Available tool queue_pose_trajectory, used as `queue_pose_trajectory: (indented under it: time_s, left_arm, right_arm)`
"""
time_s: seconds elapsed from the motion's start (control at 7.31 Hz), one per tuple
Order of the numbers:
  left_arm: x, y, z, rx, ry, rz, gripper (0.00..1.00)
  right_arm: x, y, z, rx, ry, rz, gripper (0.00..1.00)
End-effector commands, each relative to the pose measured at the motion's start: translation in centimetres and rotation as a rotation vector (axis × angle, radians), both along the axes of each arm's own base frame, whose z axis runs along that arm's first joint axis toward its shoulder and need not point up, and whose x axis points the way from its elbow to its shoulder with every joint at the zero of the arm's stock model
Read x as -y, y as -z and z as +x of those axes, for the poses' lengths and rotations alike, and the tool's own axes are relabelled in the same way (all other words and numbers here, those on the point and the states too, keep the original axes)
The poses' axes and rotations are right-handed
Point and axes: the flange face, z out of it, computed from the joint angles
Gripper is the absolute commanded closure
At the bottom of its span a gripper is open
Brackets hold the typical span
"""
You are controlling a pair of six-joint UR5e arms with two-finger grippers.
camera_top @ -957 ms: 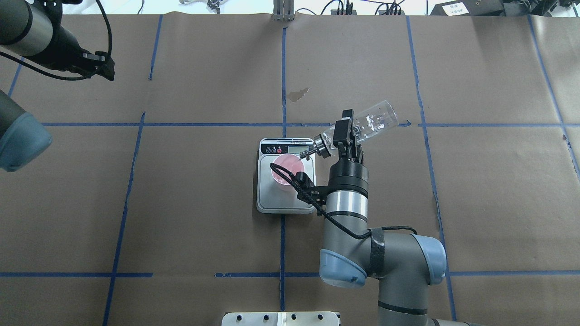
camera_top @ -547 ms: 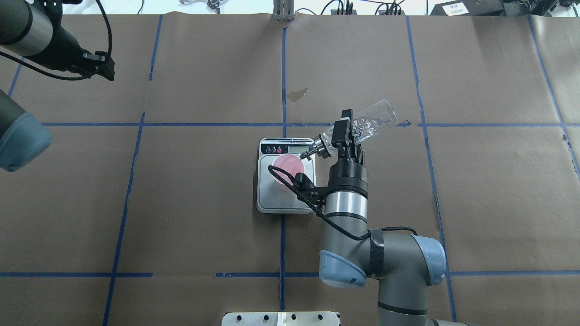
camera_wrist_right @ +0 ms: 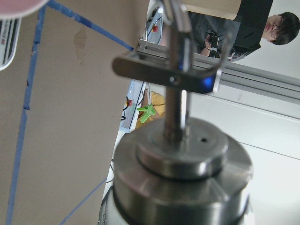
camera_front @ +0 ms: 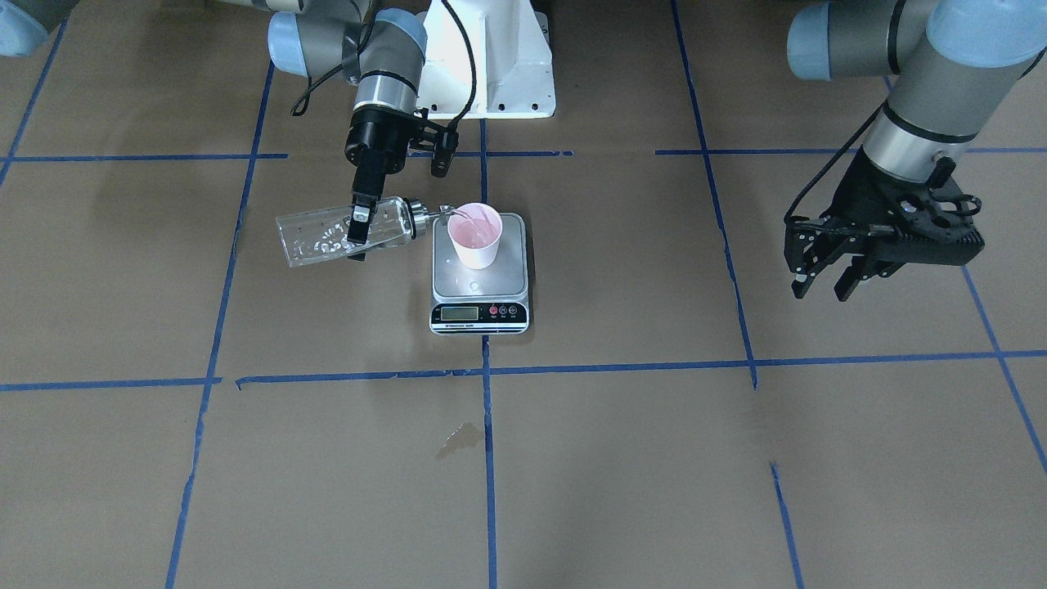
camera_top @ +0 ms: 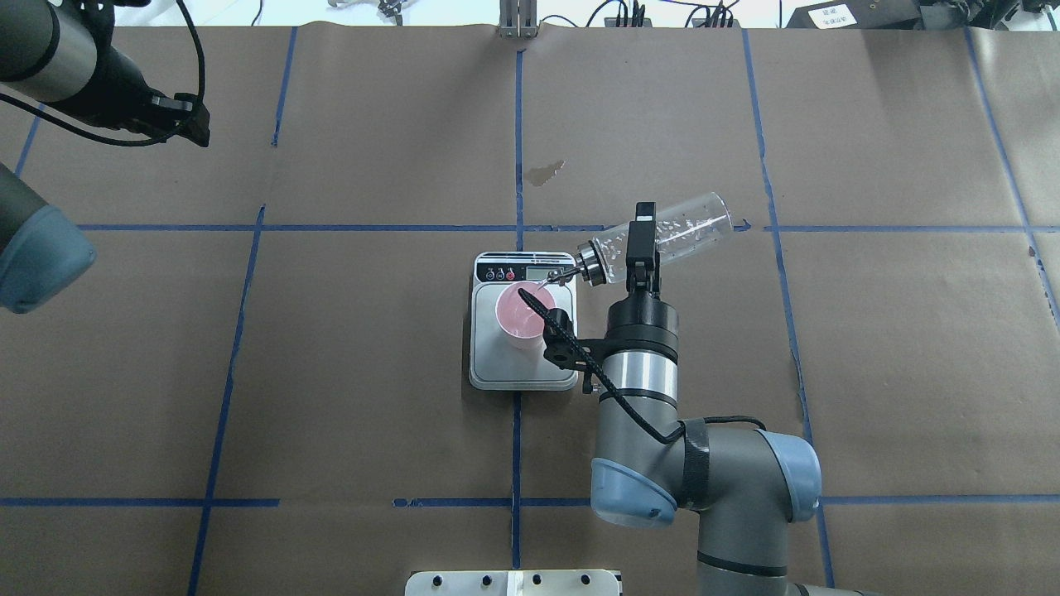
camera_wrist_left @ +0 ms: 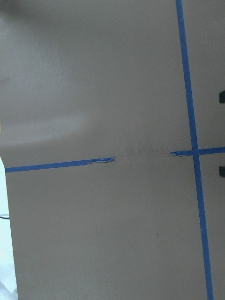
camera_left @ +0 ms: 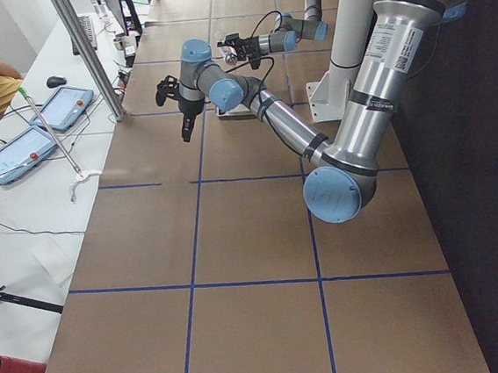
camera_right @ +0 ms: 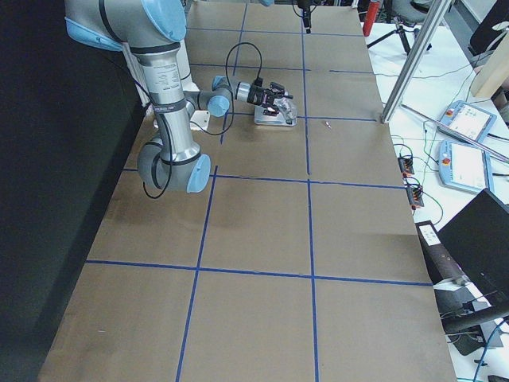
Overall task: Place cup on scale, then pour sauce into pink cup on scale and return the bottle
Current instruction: 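Tilt the bottle with the right gripper to pour into the pink cup, then turn the bottle upright and carry it back with the right gripper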
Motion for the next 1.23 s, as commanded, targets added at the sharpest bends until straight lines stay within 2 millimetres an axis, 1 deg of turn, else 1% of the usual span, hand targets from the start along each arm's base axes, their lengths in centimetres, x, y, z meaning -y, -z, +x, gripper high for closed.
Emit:
queue_pose_trajectory:
  time_s: [0.0,0.14,0.27,0.41,0.55,0.68,0.82,0.96,1.09]
  left_arm:
    - [-0.1,0.4,-0.2,-0.003,0.002,0.007,0.45]
    - [-0.1,0.5,-0.2,-0.005,0.003,0.008,0.45]
    - [-0.2,0.7,-0.2,-0.006,0.003,0.011,0.45]
    - [-0.2,0.9,-0.2,-0.009,0.004,0.012,0.45]
    - [-0.2,1.0,-0.2,-0.011,0.009,0.011,0.45]
    - [-0.2,1.1,-0.2,-0.012,0.009,0.013,0.45]
    - [-0.2,1.2,-0.2,-0.013,0.009,0.014,0.45]
    - [-0.1,1.2,-0.2,-0.011,0.010,0.013,0.45]
    - [-0.1,1.2,-0.2,-0.011,0.010,0.013,0.44]
  right_arm:
    - [-0.6,-1.1,-0.4,0.461,-0.053,-0.072,1.00]
    - [-0.9,-1.1,-0.6,0.735,-0.068,-0.153,1.00]
    - [-1.2,-0.7,0.3,0.834,-0.069,-0.162,1.00]
    - [-1.6,-1.1,2.4,0.942,-0.076,-0.188,1.00]
    - [-2.2,-2.0,4.5,1.130,-0.097,-0.249,1.00]
    - [-2.5,-4.4,6.0,1.309,-0.151,-0.278,1.00]
    - [-2.9,-6.6,7.8,1.387,-0.157,-0.282,1.00]
    - [-3.1,-7.7,9.5,1.509,-0.130,-0.276,1.00]
    - [-3.6,-10.8,11.8,1.608,-0.148,-0.287,1.00]
